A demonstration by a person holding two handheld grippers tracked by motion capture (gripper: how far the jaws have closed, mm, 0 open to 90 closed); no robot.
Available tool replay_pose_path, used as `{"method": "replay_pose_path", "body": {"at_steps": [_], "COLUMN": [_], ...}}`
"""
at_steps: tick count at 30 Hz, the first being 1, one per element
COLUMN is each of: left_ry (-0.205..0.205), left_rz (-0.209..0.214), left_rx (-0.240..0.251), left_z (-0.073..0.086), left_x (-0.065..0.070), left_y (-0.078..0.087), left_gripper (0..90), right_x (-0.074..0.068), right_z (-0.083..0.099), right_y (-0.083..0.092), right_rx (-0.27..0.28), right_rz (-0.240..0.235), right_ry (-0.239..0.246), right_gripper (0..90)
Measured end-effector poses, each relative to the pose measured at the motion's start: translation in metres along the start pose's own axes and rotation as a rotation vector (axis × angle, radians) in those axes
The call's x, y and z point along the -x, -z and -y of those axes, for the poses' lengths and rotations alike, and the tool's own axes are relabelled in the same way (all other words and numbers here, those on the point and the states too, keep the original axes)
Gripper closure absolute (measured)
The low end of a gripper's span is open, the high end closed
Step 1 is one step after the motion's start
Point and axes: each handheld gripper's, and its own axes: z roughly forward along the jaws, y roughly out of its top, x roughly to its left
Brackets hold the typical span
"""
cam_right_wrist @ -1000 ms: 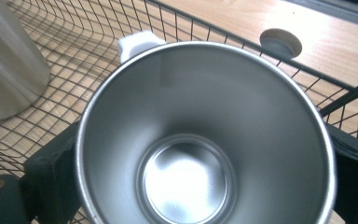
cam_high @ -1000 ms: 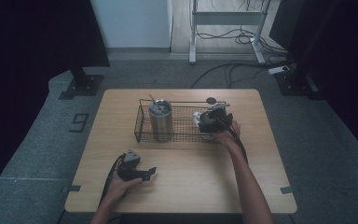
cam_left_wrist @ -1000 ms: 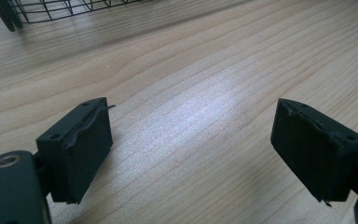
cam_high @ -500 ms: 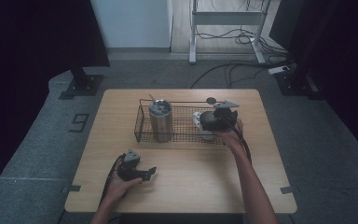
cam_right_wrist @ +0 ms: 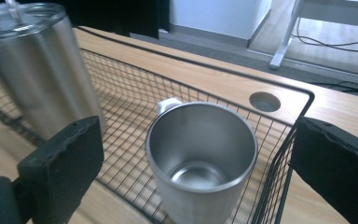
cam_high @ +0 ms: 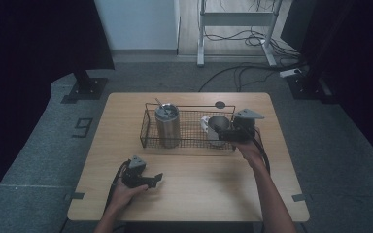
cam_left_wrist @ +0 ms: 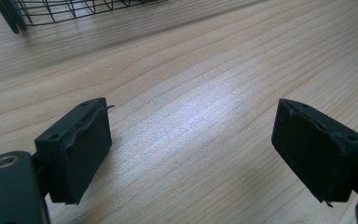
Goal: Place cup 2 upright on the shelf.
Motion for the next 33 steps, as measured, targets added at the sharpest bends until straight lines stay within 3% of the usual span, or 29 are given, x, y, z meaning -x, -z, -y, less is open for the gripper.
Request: {"method": "replay_pose_path", "body": {"at_steps": [11, 19, 28, 33], "left_ry": [-0.001, 0.0, 0.008, 0.009], "left_rz": [0.001, -0.001, -0.004, -0.004], "left_rx": [0.0, 0.001, 0.007, 0.009], "left_z": [0.0, 0.0, 0.0, 0.0], "left_x": [0.001, 0.001, -0.001, 0.0], "left_y": [0.0, 0.001, 0.002, 0.003], "left_gripper": [12.2, 12.2, 12.2, 12.2], "right_x": [-0.005, -0.003, 0.0, 0.002], "right_z": [0.032, 0.071, 0.108, 0.117], "right_y": [0.037, 0.057, 0.064, 0.061], "right_rx": [0.016, 0.019, -0.014, -0.044], "right_rz": [-0.04, -0.05, -0.041, -0.029], "right_ry": [-0.014, -0.06, -0.085, -0.087], "right_gripper": [7.1, 11.5, 12.9, 13.1]}}
